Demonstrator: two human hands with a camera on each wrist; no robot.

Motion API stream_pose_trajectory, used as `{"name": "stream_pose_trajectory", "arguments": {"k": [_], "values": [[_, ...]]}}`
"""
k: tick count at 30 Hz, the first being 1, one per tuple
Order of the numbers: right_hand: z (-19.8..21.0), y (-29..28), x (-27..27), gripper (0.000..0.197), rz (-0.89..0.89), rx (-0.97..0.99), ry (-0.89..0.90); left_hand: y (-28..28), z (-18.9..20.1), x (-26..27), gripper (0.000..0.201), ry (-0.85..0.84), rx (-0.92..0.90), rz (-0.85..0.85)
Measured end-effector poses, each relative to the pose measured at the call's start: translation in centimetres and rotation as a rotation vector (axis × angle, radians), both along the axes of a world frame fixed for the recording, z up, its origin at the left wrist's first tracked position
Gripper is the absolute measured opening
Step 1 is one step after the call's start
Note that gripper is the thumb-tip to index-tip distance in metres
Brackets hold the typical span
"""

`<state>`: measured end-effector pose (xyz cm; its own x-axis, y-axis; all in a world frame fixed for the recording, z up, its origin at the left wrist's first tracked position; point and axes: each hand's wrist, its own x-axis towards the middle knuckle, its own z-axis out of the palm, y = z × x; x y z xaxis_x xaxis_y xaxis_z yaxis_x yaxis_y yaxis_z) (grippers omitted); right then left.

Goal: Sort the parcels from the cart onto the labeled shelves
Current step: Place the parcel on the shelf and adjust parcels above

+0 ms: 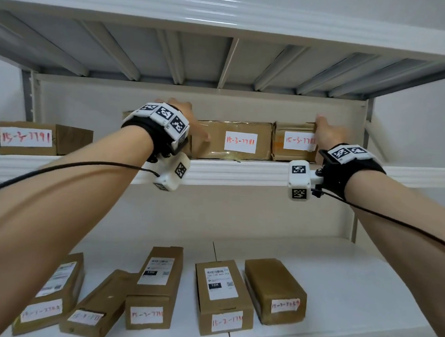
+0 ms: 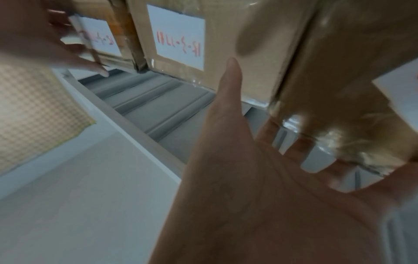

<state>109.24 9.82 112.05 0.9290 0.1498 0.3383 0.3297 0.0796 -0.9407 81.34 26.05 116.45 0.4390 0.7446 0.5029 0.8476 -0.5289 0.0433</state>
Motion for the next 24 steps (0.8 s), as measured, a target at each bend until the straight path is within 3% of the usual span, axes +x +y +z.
{"name": "stream_pose_trajectory", "arguments": {"k": [5, 7, 8, 9, 10, 11, 12, 14, 16, 21, 24], "values": [[0.6, 2.5, 1.4, 0.067, -0.020, -0.202, -0.034, 1.4, 1.2, 1.4, 0.080, 0.064, -0.009, 0.012], [0.7, 3.1, 1.1, 0.059, 0.002, -0.233, -0.046, 2.2, 2.0, 1.2, 0.053, 0.129, 0.027, 0.012], [0.9, 3.5, 0.9, 0.054, 0.033, -0.245, -0.065, 2.5, 2.4, 0.7, 0.020, 0.137, 0.042, 0.028], [1.0, 3.7, 0.4, 0.046, 0.075, -0.254, -0.085, 3.5, 2.7, 1.0, 0.011, 0.170, 0.036, 0.040], [1.2, 4.1, 0.3, 0.036, 0.114, -0.259, -0.088, 5.5, 3.2, 1.7, 0.024, 0.211, -0.003, 0.047], [1.4, 4.7, 0.4, 0.030, 0.150, -0.258, -0.061, 7.5, 3.5, 2.4, 0.024, 0.214, -0.067, 0.076], [1.6, 5.1, 0.3, 0.027, 0.178, -0.250, -0.035, 8.5, 3.5, 2.5, 0.013, 0.191, -0.108, 0.084], [2.1, 6.0, -0.1, 0.031, 0.262, -0.280, -0.021, 13.6, 4.5, 4.3, 0.079, 0.108, -0.201, -0.018], [2.5, 6.9, -0.3, 0.026, 0.360, -0.340, -0.018, 14.9, 4.9, 4.8, 0.105, 0.152, -0.235, -0.058], [3.5, 8.0, -2.9, 0.018, 0.456, -0.413, -0.046, 8.6, 3.9, 2.7, 0.126, 0.115, -0.293, -0.149], [4.2, 8.6, -5.5, 0.025, 0.403, -0.385, -0.115, 7.8, 3.4, 1.2, 0.109, 0.046, -0.269, -0.152]]}}
